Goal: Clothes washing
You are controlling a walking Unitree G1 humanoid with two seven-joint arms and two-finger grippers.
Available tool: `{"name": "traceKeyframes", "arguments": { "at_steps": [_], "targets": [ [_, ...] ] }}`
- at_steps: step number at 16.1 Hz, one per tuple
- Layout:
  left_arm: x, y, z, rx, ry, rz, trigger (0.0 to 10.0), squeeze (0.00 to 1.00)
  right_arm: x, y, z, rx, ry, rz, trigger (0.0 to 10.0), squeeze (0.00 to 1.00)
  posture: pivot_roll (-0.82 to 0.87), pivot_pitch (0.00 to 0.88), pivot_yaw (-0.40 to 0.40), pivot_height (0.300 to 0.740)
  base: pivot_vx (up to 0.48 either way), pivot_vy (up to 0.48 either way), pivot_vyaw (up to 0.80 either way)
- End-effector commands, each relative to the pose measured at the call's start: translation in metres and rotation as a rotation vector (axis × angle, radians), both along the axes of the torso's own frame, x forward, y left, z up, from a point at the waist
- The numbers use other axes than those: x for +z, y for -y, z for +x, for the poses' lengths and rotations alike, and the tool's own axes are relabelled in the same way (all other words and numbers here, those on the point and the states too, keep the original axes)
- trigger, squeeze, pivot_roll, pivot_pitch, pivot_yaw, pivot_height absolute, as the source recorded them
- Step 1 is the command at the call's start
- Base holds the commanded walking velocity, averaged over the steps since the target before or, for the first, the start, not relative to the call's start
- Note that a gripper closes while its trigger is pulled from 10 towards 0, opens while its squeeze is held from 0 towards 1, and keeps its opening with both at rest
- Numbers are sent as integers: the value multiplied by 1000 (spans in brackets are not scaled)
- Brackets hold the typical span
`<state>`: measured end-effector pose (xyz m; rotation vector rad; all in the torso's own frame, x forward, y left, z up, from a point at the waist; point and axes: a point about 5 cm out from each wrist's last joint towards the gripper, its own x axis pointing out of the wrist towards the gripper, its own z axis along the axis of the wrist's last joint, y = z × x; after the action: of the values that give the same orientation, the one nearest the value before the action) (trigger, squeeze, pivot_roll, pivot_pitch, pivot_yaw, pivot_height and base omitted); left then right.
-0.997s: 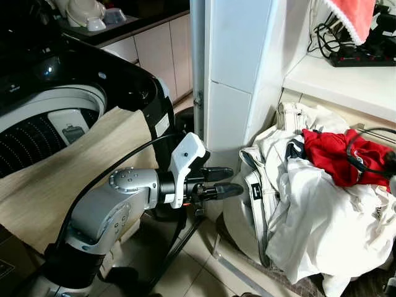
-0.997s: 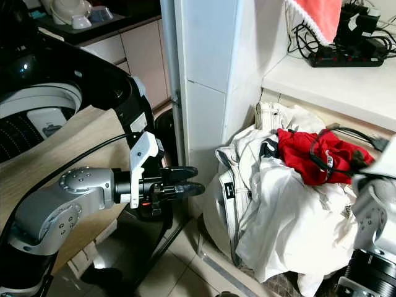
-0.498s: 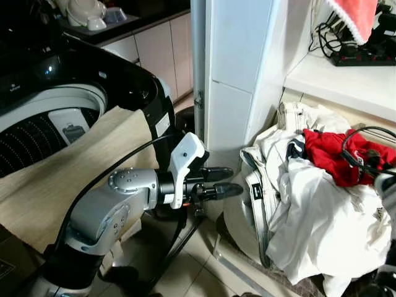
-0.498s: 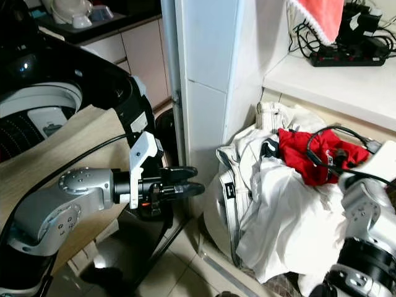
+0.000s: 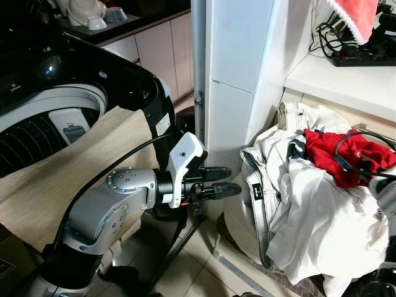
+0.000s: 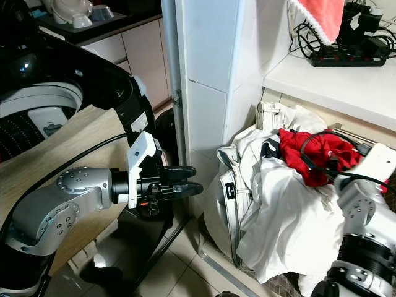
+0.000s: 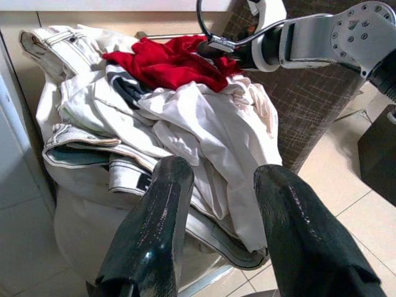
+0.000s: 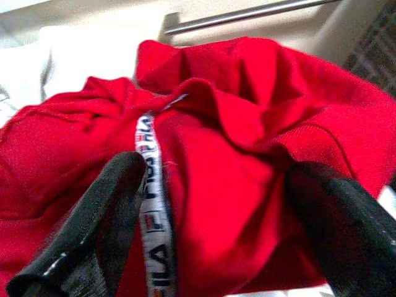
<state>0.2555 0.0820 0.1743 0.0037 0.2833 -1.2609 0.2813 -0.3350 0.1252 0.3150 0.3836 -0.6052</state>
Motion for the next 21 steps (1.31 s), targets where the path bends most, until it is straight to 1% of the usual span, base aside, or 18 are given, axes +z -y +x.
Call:
{"name": "traceKeyframes", "arguments": {
  "at_steps": [1, 2, 8, 11, 21],
  "targets": [
    [3, -1, 0, 0, 9, 5, 10000, 0, -2, 2, -1, -10, -20, 1, 2745, 0, -86, 0, 35, 740, 0, 0, 0],
    [3, -2, 1, 3, 10, 7, 10000, 0, -2, 3, -1, -17, -18, -2, 0, 0, -86, 0, 34, 740, 0, 0, 0],
    [2, -1, 1, 3, 9, 11, 10000, 0, 0, 2, 0, -12, -17, -11, 0, 0, -92, 0, 34, 740, 0, 0, 0],
    [2, -2, 2, 5, 15, 16, 10000, 0, -2, -2, 1, 1, -17, -6, 0, 0, -91, 0, 38, 740, 0, 0, 0],
    [1, -3, 3, 19, 17, 21, 10000, 0, 0, -4, 5, 24, -3, -1, 0, 0, -87, 0, 32, 740, 0, 0, 0]
  ]
}}
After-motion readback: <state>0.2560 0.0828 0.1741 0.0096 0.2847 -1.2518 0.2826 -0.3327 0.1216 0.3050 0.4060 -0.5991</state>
